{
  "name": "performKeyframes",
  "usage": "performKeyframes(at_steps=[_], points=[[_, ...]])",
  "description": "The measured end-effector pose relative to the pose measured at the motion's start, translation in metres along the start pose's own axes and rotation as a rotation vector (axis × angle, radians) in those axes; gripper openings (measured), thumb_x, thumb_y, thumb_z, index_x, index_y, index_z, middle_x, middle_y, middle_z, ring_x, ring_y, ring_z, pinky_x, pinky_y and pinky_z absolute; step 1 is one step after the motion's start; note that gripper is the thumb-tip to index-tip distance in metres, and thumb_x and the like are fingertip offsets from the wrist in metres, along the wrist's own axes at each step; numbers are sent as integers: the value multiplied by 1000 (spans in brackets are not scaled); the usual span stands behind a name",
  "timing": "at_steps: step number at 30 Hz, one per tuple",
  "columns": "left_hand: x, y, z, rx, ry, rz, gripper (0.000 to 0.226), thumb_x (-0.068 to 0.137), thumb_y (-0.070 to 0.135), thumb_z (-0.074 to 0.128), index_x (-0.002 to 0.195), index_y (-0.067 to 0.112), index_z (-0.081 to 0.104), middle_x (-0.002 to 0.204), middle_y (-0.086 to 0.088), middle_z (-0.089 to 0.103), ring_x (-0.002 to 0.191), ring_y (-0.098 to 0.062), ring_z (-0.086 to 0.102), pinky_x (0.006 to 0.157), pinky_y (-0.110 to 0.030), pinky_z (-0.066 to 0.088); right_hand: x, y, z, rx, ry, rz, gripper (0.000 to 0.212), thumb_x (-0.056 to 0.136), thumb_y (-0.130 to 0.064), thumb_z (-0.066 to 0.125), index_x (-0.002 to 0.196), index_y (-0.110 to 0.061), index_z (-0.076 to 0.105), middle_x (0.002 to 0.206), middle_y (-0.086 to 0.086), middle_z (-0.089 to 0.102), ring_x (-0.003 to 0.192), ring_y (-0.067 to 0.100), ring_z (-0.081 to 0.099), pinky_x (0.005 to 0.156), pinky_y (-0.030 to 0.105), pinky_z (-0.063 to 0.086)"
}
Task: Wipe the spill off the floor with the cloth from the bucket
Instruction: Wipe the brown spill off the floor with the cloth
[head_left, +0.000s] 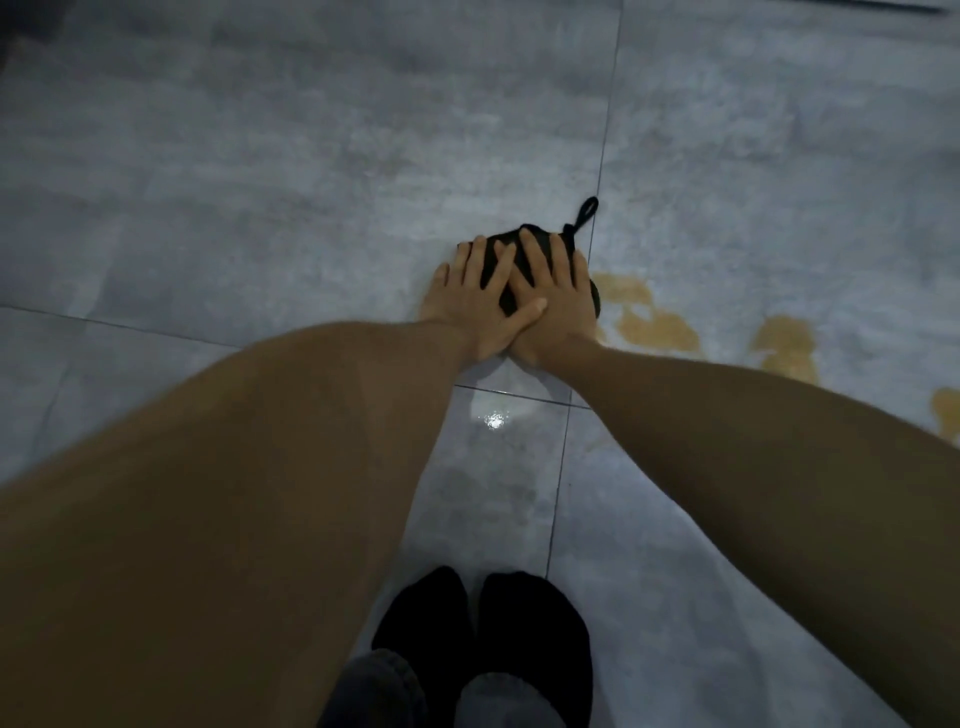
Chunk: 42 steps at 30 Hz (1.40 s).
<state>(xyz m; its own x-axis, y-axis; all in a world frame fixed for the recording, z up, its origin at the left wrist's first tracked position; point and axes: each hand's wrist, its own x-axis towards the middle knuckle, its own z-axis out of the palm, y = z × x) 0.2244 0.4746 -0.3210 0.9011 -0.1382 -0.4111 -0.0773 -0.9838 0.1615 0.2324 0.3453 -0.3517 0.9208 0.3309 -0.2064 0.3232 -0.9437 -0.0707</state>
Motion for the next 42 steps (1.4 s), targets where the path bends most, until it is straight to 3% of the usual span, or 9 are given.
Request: performKeyframes(at_steps=[4,9,16,31,36,42], points=[[-38,23,15,56,-51,51,93,87,81,14,157,27,-15,166,-12,-18,152,-33,-17,123,-49,-5,-55,8,9,62,34,15,89,90,-66,36,164,-31,2,173,6,-2,159,36,-7,127,55,2],[-88,52,44,130,-81,162,93,83,85,5,156,32,-19,166,-10,-20,152,-29,-18,122,-51,-3,-144,22,28,151,95,105,76,98,-63,34,164,-29,16,173,7,12,159,37,4,126,56,7],[-105,66,70,137,-79,47,100,80,87,-2,153,23,-29,162,-6,-30,150,-28,-26,122,-51,-6,-187,43,41,158,164,91,71,96,-57,45,158,-24,37,165,12,34,152,43,26,121,60,21],[29,66,15,106,-31,11,100,85,81,0,156,14,-20,166,-7,-21,152,-23,-18,123,-47,-6,-28,95,4,140,102,183,79,96,-72,16,164,-32,14,173,8,11,158,38,5,127,54,3],[11,77,22,122,-39,64,101,83,83,0,156,16,-20,166,-6,-21,152,-23,-18,123,-47,-6,-60,98,10,168,101,224,77,97,-71,20,164,-33,14,173,7,11,158,37,3,127,54,2],[-52,111,53,197,-96,201,98,81,86,1,154,27,-25,163,-6,-28,151,-26,-24,122,-50,-6,-169,107,31,196,128,291,75,98,-65,34,163,-29,21,170,11,19,156,43,12,125,59,12]])
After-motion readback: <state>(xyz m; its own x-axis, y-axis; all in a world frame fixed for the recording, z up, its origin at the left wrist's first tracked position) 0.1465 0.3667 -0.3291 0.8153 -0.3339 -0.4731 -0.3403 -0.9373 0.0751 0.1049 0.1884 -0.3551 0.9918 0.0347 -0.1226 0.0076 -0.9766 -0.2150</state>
